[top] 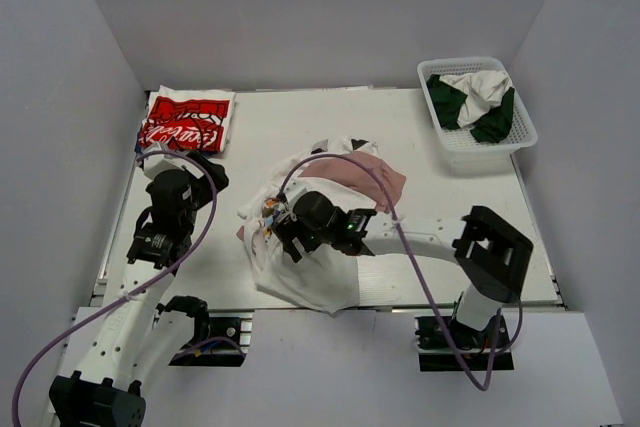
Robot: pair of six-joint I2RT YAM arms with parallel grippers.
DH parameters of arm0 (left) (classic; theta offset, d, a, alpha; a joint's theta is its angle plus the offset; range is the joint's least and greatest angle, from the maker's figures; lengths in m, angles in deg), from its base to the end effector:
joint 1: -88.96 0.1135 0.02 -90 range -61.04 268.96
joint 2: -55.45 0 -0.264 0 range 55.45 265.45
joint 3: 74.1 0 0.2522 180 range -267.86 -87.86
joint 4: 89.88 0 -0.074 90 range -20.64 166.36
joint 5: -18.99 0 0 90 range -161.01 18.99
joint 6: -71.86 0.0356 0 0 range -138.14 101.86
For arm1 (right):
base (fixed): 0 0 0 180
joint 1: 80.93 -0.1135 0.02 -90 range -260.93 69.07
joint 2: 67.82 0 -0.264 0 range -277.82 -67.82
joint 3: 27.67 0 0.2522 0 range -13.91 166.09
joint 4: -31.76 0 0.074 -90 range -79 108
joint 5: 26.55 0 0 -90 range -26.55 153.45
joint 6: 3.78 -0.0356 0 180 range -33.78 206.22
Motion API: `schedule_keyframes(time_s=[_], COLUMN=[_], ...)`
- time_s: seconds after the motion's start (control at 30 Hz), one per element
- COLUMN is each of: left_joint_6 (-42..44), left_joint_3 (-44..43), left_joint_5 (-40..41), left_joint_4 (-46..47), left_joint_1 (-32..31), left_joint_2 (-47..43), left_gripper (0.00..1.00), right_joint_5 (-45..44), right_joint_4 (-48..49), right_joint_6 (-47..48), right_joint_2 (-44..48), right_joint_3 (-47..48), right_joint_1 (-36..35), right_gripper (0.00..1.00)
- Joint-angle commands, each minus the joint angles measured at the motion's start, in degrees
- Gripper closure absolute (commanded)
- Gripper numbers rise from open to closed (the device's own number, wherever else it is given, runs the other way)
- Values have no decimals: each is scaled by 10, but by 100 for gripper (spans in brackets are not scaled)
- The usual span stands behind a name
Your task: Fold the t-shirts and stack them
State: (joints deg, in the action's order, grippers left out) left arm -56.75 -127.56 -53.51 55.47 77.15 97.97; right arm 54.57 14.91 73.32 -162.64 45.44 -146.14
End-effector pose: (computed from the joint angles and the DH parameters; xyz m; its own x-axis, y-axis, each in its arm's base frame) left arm 0.1704 -0.0247 0.2964 -0.2612 -0.5534 -0.7909 -0.3037 0.8249 -0.4769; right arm 0.1567 0.3262 0.2152 -0.4437 -0.4347 -0.7837 -0.7666 0.6370 0.0808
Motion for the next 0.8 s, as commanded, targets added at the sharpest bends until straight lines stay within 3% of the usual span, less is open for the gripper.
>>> schedule_keyframes(time_s=[0.0, 0.13, 0.17, 0.23, 0.27, 0.3, 0.5, 0.77], left_joint_6=[-7, -12, -12, -12, -12, -12, -12, -18], left_joint_3=[13, 13, 13, 13, 13, 13, 13, 13], left_joint_5=[22, 33, 33, 33, 33, 33, 39, 59], left_joint_4=[-12, -12, -12, -12, -17, -17, -17, -22], left_joint_1=[-2, -2, -2, -2, -2, -2, -2, -2], left_joint_2=[1, 1, 1, 6, 6, 6, 6, 6], left_gripper=[0, 0, 0, 0, 0, 0, 0, 0], right_joint_5=[-138, -193, -192, -193, -183, -179, -246, -236], right_joint_4=[24, 133, 134, 142, 138, 118, 150, 101], right_joint_6=[-7, 18, 17, 10, 7, 2, 13, 33], right_joint_2=[-39, -82, -91, -98, -100, -99, -14, 114], right_joint_3=[31, -2, 1, 12, 25, 31, 63, 190], right_joint_1=[-29, -55, -59, -62, -60, -56, -34, 168], right_gripper=[9, 9, 20, 51, 86, 98, 100, 100])
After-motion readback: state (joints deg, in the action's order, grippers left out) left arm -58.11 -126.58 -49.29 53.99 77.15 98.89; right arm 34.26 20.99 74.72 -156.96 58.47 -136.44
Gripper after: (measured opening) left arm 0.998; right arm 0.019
